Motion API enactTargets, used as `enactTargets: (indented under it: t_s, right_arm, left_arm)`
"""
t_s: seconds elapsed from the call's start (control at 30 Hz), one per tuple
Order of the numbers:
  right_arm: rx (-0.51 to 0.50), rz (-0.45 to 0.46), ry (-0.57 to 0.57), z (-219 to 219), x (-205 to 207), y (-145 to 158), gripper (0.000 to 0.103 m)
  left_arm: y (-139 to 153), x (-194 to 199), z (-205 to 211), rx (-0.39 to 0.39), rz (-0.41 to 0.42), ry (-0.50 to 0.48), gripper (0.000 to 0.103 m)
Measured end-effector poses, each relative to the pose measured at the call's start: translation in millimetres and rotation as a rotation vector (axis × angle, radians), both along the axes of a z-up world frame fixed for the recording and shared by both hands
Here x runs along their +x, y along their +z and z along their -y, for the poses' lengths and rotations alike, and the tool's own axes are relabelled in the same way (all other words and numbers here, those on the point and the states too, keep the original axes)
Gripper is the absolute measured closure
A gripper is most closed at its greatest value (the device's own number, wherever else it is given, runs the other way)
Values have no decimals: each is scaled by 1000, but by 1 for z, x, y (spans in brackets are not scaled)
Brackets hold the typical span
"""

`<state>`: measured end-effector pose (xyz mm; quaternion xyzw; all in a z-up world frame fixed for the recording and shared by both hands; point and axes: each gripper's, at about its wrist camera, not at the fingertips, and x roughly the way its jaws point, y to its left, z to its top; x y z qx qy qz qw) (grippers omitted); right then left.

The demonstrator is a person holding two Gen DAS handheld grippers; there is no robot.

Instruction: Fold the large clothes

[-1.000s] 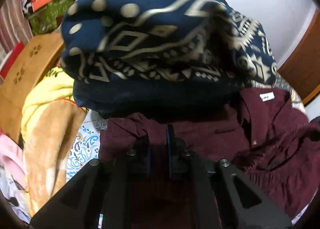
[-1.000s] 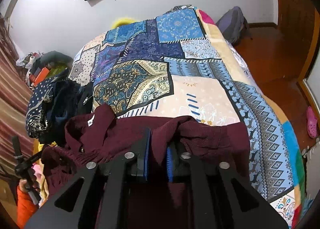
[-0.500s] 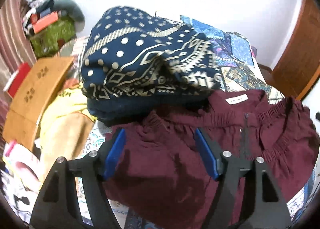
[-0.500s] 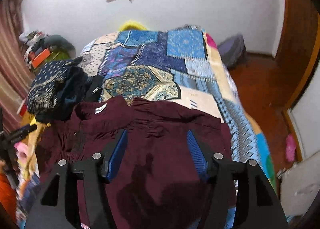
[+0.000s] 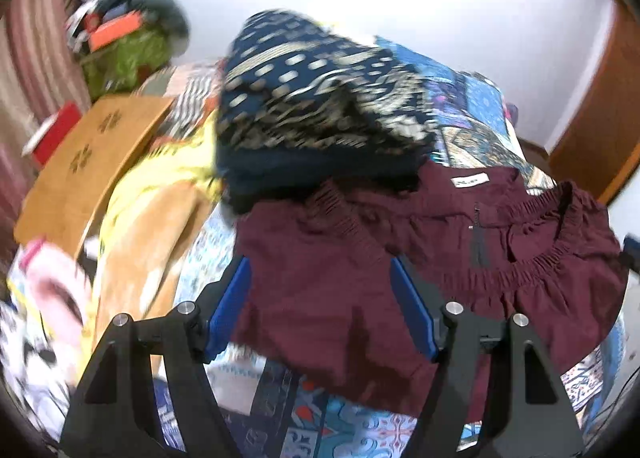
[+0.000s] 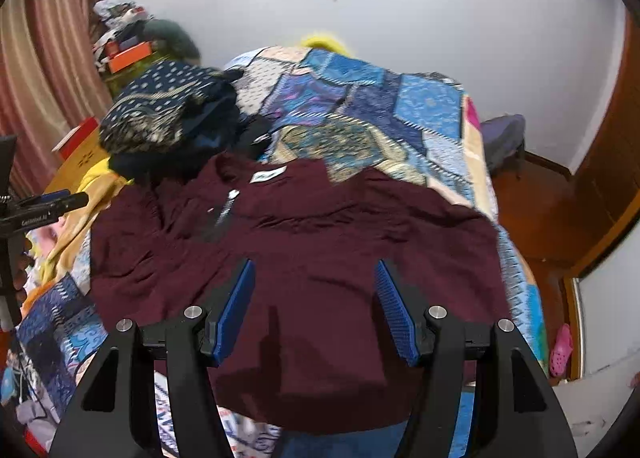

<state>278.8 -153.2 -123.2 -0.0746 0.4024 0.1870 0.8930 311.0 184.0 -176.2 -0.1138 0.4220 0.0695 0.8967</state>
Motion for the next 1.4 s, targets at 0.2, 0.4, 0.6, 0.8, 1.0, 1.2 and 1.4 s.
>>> enactTargets:
  t_s: [0.2, 0.4, 0.6, 0.8, 1.0, 1.2, 1.4]
  right_arm:
    - [-33, -65, -5, -15, 4, -25, 45]
    - [-92, -92, 7, -20, 2, -49, 44]
    - [-113, -60, 38, -22, -5, -51, 36]
    - [-99, -60, 41, -23, -4, -53, 33]
    - [-91, -66, 37, -24, -2, -54, 32]
    - [-103, -73, 24, -28, -3, -52, 32]
    - [-75, -98, 26, -30, -6, -41, 32]
  left_arm:
    - [-41, -18, -46, -175, -78, 159, 25]
    - [-90, -24, -65, -499, -163, 191, 25]
    - [-130, -15, -64, -767, -192, 220, 25]
    - [-160, 3, -63, -914, -213, 276, 25]
    - [-164, 17, -57, -868, -180, 311, 23]
    - [-148, 12, -35, -697, -147, 374, 40]
    - [-100, 1, -7, -470, -72, 332, 63]
